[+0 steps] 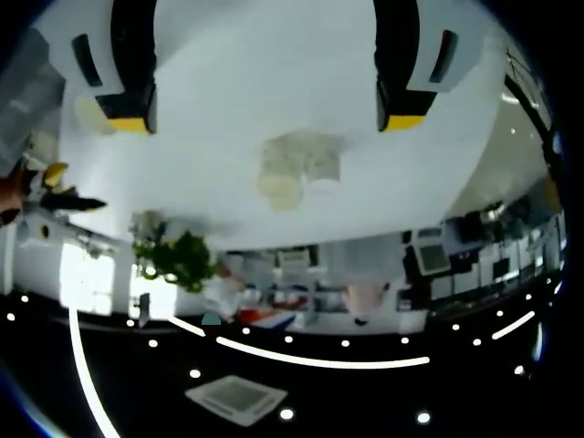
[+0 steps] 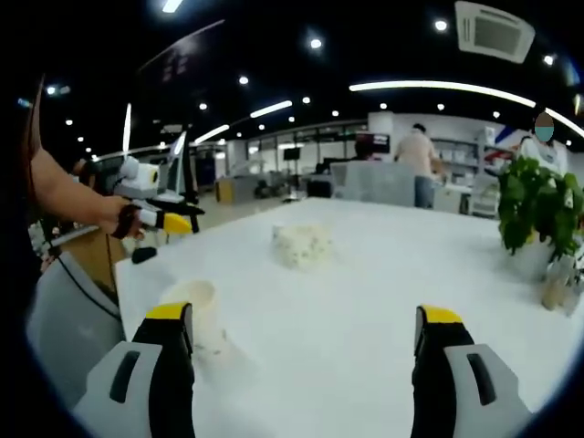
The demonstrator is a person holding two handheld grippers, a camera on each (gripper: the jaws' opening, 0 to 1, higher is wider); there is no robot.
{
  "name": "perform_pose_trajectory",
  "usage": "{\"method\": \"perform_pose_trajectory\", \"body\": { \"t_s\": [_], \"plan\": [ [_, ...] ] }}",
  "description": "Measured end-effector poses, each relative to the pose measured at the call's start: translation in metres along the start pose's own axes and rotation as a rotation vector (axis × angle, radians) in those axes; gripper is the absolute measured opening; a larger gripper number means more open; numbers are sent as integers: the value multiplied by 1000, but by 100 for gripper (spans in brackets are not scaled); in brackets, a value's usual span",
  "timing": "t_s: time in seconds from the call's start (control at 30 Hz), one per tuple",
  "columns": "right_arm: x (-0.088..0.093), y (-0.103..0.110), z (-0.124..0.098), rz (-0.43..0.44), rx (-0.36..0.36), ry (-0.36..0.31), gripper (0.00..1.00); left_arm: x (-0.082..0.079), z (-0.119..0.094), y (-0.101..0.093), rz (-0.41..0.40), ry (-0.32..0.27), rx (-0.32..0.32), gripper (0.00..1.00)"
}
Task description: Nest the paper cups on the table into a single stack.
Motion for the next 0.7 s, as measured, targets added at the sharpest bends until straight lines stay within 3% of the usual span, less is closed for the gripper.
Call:
{"method": "perform_pose_trajectory", "body": {
  "t_s": [0.47, 0.7],
  "plan": [
    [13, 2, 5, -24, -35, 70, 100, -7, 39, 0, 33, 20, 46, 99],
    [22, 9, 9, -27, -101, 113, 100, -7, 60, 4, 9, 34, 61, 99]
  ]
}}
Point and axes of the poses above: the point that each gripper's makers call its tool centre point, and the gripper's own axes: z roughly forward along the fingers, y roughly to its left, x roughly out of its underside, the point moved 5 cm from there along -z, roughly backward along the fingers, and after that the axes turned 6 degrees about -x, right-handed, at the moved point
